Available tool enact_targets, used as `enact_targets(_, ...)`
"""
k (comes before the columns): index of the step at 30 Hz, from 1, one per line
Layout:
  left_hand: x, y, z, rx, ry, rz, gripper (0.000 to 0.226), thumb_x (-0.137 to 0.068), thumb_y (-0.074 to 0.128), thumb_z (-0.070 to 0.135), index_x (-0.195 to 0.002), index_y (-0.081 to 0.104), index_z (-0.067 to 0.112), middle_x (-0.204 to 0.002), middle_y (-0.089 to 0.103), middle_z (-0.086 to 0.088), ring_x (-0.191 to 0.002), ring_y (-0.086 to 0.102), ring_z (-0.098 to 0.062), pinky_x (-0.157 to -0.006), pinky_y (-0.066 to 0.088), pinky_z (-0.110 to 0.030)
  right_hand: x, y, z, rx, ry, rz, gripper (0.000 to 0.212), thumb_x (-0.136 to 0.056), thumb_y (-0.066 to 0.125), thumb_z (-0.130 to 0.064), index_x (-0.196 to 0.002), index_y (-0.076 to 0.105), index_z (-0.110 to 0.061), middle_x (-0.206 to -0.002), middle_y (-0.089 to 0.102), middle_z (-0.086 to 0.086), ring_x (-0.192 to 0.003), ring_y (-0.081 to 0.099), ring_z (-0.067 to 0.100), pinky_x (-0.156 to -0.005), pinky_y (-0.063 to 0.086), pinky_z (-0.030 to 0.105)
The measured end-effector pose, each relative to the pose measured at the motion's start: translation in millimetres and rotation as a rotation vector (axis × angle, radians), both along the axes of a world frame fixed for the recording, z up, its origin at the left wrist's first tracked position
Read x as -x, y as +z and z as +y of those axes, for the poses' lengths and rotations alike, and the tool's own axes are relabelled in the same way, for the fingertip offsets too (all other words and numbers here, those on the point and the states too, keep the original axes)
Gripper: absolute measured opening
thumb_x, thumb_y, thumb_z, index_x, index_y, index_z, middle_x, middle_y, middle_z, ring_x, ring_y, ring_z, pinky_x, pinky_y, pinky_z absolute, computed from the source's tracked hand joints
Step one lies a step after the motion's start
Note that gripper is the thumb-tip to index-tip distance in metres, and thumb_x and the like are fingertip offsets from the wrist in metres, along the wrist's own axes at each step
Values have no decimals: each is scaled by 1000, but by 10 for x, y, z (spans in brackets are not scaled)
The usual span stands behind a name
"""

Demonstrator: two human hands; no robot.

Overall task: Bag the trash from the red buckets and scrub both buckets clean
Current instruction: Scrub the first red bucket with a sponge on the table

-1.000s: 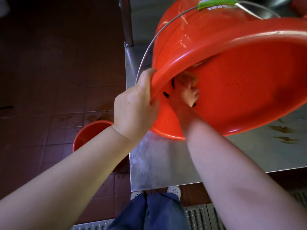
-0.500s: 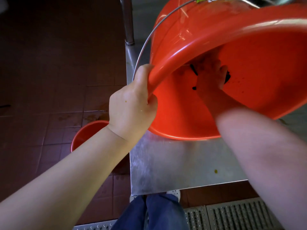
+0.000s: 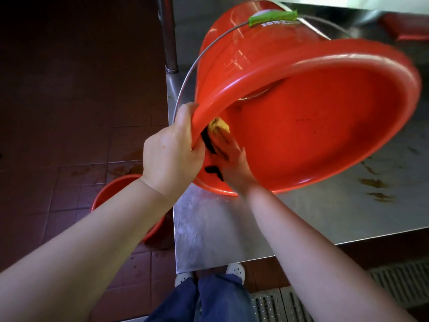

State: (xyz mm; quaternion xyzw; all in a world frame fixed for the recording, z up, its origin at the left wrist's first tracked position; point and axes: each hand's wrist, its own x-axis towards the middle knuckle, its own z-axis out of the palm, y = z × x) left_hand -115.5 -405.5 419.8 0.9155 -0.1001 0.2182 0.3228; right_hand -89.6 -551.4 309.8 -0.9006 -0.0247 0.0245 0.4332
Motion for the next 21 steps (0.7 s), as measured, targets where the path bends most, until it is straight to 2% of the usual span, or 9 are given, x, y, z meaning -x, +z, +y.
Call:
enact_targets(3,10,-3,10,-3,10,29,37,-71,59,2,-107,52,3,-59,42,8,-42,34,-16,-47,25,-20,237,61,-599,837,75,-44,71,-88,58,-31,-143,19,-53,-156,18,-15,-112,42,31,-92,36,39)
enact_targets(6,25,33,-21,2,5,41,38,-71,61,-1,-108,53,2,-60,43,7,-43,36,-16,-48,23,-19,313,209,-1005,1072,-152,-60,81,-75,71,-36,-144,30,-41,-152,30,-5,-105,44,34,-83,33,38)
enact_targets(9,54,84,-74,14,0,52,36,-73,61,-1,-109,54,2,-61,43,6,-44,38,-18,-51,28,-25,465,149,-840,970,-409,-38,59,-84,57,-23,-140,42,-36,-152,32,-5,-107,43,35,-81,31,38)
enact_targets(11,69,110,-112,17,-3,59,36,-74,61,-1,-109,55,2,-61,43,6,-44,40,-20,-52,29,-27,528,72,-460,789,-470,127,61,-89,47,-21,-143,31,-46,-156,18,-6,-116,38,38,-89,31,40)
enact_targets(14,74,187,-159,-31,-9,59,35,-75,62,2,-110,54,4,-61,42,5,-45,42,-23,-52,30,-28,481,161,220,40,-302,323,61,-85,58,-34,-134,34,-60,-153,21,-18,-125,36,37,-104,31,39)
enact_targets(16,61,251,-156,-63,-7,79,34,-81,61,6,-113,52,7,-63,44,4,-49,41,-22,-54,29,-29,528,305,480,-498,-243,192,53,-81,60,-32,-122,48,-62,-145,33,-22,-121,47,27,-102,42,48)
enact_targets(17,50,283,-143,-96,-14,76,33,-82,60,7,-114,51,8,-63,45,3,-50,42,-23,-54,30,-29,571,345,512,-609,-221,155,52,-80,59,-29,-121,49,-61,-144,33,-22,-122,48,21,-100,44,50)
enact_targets(19,25,359,-94,-178,-35,39,34,-80,59,7,-111,47,12,-60,46,0,-48,49,-31,-52,30,-29,651,369,461,-492,-144,102,60,-74,49,-34,-124,42,-65,-150,25,-22,-131,36,21,-108,35,43)
enact_targets(21,-34,487,-25,-255,-54,-48,38,-70,62,1,-102,45,13,-54,41,0,-41,47,-32,-45,27,-25,698,336,264,-33,-14,132,67,-73,40,-36,-136,31,-59,-155,14,-18,-126,33,30,-104,29,34)
